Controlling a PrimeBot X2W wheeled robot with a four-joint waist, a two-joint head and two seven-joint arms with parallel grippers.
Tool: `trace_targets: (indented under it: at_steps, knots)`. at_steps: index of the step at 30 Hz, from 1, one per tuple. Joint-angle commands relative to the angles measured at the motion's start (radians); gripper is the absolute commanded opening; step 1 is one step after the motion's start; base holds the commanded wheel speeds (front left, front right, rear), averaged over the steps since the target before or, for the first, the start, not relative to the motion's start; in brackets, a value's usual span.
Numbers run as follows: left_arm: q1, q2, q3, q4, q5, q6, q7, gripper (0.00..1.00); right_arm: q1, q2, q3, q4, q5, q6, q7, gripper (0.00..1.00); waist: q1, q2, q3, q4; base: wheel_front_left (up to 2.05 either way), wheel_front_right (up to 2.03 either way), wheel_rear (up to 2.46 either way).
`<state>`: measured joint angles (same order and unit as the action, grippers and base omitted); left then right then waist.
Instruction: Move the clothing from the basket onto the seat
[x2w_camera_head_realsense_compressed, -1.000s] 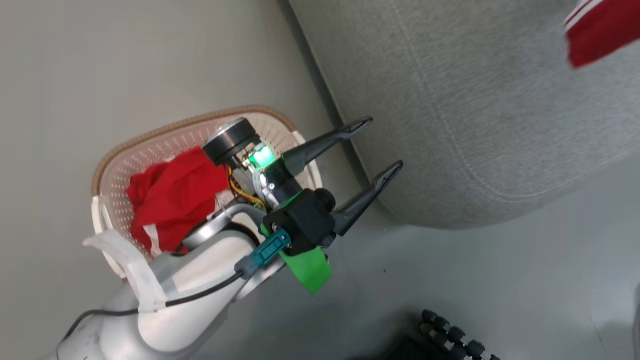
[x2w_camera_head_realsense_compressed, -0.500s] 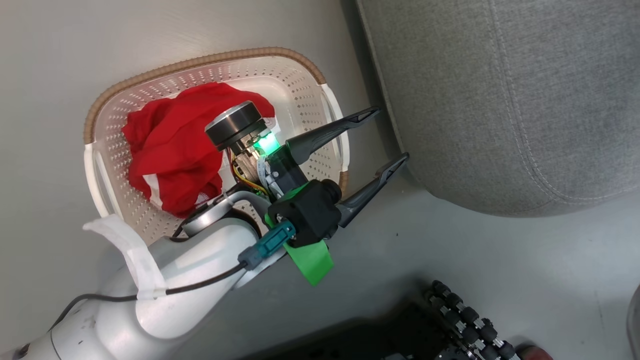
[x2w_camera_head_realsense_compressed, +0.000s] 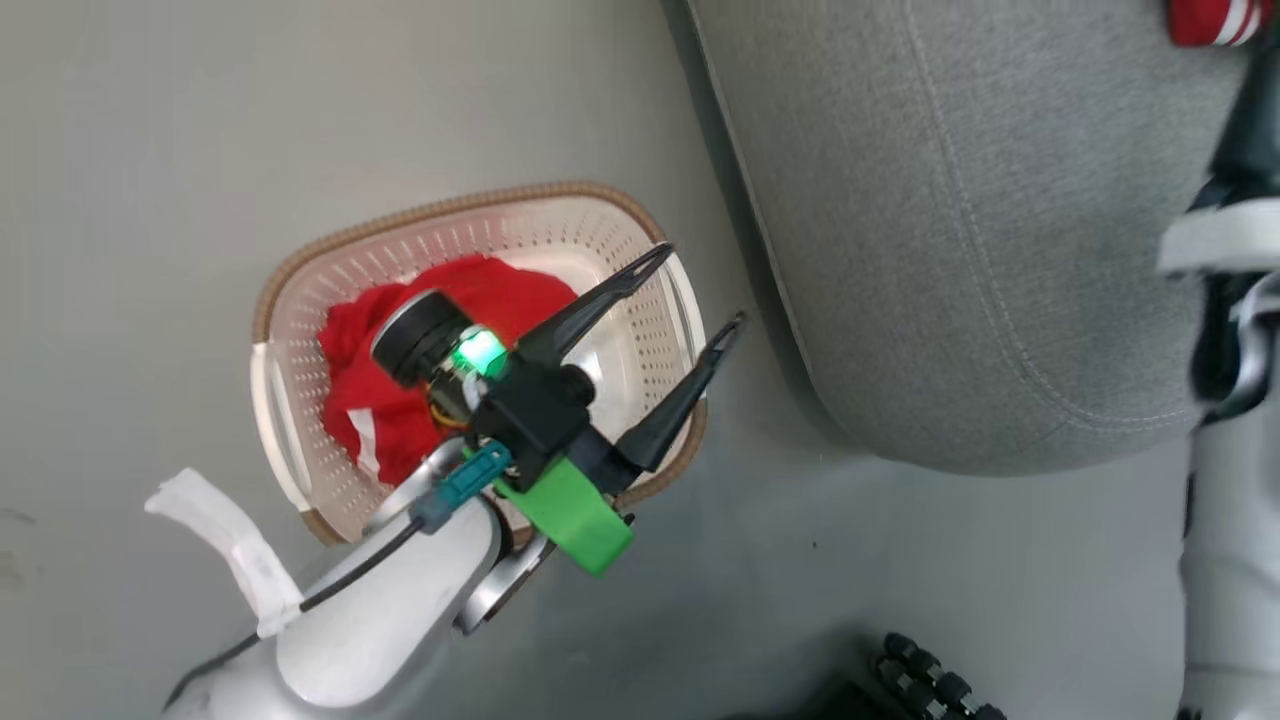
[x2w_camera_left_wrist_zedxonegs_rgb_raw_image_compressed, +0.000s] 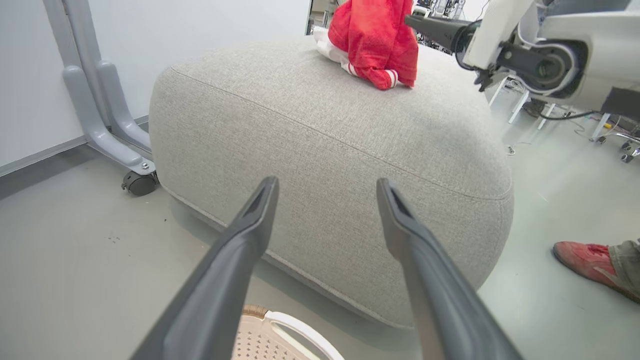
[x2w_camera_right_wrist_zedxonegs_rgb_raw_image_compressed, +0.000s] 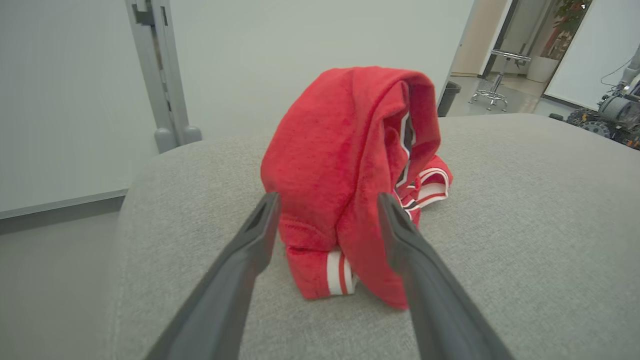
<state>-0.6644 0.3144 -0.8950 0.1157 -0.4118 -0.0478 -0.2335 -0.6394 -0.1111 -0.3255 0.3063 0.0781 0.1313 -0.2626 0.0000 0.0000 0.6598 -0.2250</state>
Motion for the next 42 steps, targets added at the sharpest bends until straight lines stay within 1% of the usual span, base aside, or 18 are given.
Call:
trace_targets:
  at_steps: [1,5,7,8,10,15,17,21,25,28,31,34,36,38,42]
  knots:
    - [0.041,-0.006,0.013,0.015,-0.02,0.014,-0.012,1.0,0.056,0.007,0.035,-0.017,0.012,-0.001,-0.003,1.0,0.0,0.0,-0.149,0.038,0.0,0.0,0.0]
    - [0.142,-0.026,0.077,0.05,-0.081,0.053,-0.029,1.0,0.182,0.031,0.151,-0.04,0.007,-0.001,-0.003,1.0,0.0,0.0,-0.26,0.067,0.0,0.0,0.0]
    - [0.2,-0.045,0.123,0.058,-0.123,0.064,-0.032,1.0,0.24,0.041,0.222,-0.041,0.006,-0.001,-0.003,1.0,0.0,0.0,-0.313,0.083,0.0,0.0,0.0]
    - [0.228,-0.053,0.155,0.051,-0.128,0.069,-0.031,1.0,0.27,0.043,0.26,-0.043,0.002,-0.001,-0.003,1.0,0.0,0.0,-0.341,0.092,0.0,0.0,0.0]
    - [0.287,-0.062,0.212,0.04,-0.124,0.076,-0.031,1.0,0.314,0.039,0.333,-0.049,-0.012,-0.001,-0.003,1.0,0.0,0.0,-0.385,0.109,0.0,0.0,0.0]
    - [0.428,-0.086,0.347,0.019,-0.07,0.092,-0.031,1.0,0.385,0.037,0.422,-0.052,-0.013,-0.001,-0.003,1.0,0.0,0.0,-0.483,0.144,0.0,0.0,0.0]
    - [0.49,-0.102,0.406,0.011,-0.039,0.096,-0.031,1.0,0.408,0.038,0.434,-0.061,-0.004,-0.001,-0.003,1.0,0.0,0.0,-0.516,0.154,0.0,0.0,0.0]
    - [0.603,-0.147,0.529,-0.009,0.019,0.08,-0.031,1.0,0.466,0.043,0.457,-0.092,0.0,-0.001,-0.003,1.0,0.0,0.0,-0.579,0.17,0.0,0.0,0.0]
    - [0.709,-0.194,0.646,-0.072,0.096,0.051,-0.031,1.0,0.536,0.052,0.457,-0.157,-0.002,-0.001,-0.003,1.0,0.0,0.0,-0.626,0.173,0.0,0.0,0.0]
    - [0.78,-0.229,0.734,-0.143,0.153,0.03,-0.031,1.0,0.59,0.055,0.476,-0.212,0.021,-0.001,-0.003,1.0,0.0,0.0,-0.642,0.164,0.0,0.0,0.0]
    - [0.839,-0.252,0.8,-0.193,0.194,0.002,-0.031,1.0,0.634,0.058,0.495,-0.259,0.045,-0.001,-0.003,1.0,0.0,0.0,-0.653,0.156,0.0,0.0,0.0]
    - [0.886,-0.26,0.834,-0.207,0.218,-0.019,-0.031,1.0,0.677,0.059,0.498,-0.288,0.059,-0.001,-0.003,1.0,0.0,0.0,-0.668,0.152,0.0,0.0,0.0]
    - [0.905,-0.263,0.828,-0.216,0.25,-0.03,-0.031,1.0,0.702,0.06,0.498,-0.302,0.071,-0.001,-0.003,1.0,0.0,0.0,-0.679,0.15,0.0,0.0,0.0]
    - [0.932,-0.263,0.821,-0.22,0.271,-0.02,-0.031,1.0,0.723,0.06,0.497,-0.309,0.088,-0.001,-0.003,1.0,0.0,0.0,-0.688,0.147,0.0,0.0,0.0]
    - [0.967,-0.263,0.8,-0.212,0.252,0.01,-0.031,1.0,0.755,0.06,0.501,-0.298,0.095,-0.001,-0.003,1.0,0.0,0.0,-0.701,0.146,0.0,0.0,0.0]
